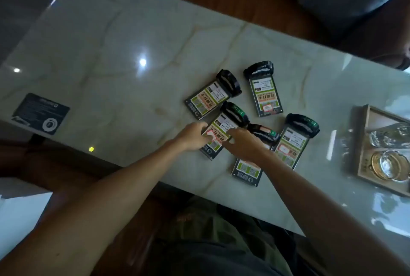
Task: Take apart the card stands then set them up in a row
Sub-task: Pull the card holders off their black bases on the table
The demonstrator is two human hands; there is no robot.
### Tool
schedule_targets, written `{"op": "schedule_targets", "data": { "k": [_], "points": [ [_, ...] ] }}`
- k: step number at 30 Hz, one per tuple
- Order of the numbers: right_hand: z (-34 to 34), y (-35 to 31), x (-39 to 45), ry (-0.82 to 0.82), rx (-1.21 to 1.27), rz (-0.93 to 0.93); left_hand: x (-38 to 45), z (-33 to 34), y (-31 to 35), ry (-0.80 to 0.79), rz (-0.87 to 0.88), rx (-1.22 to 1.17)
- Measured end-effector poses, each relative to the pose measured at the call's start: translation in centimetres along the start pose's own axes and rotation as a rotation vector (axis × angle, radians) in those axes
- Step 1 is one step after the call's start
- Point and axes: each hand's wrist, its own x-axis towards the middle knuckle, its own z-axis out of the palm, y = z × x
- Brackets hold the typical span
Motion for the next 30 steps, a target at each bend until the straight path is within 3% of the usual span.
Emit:
{"op": "schedule_targets", "data": {
  "k": [6, 14, 19, 30],
  "points": [
    [3.0, -0.2, 0.7, -0.067, 0.41, 0.256, 0.4, 1.5, -1.1, 0.033, -0.139, -0.076],
    [5.3, 0.3, 2.8, 0.038, 1.152, 0.614, 1.7, 2.4, -2.6, 0.158, -0.239, -0.3],
    [5.5, 0.2, 2.7, 0.061, 1.16, 0.613, 2.2, 1.1, -1.6, 0.124, -0.271, -0.355],
    [-1.9, 1.0, 1.9, 0.321, 1.246, 0.525, 4.3, -3.3, 4.8, 0.146, 0.048, -0.412]
  ]
}}
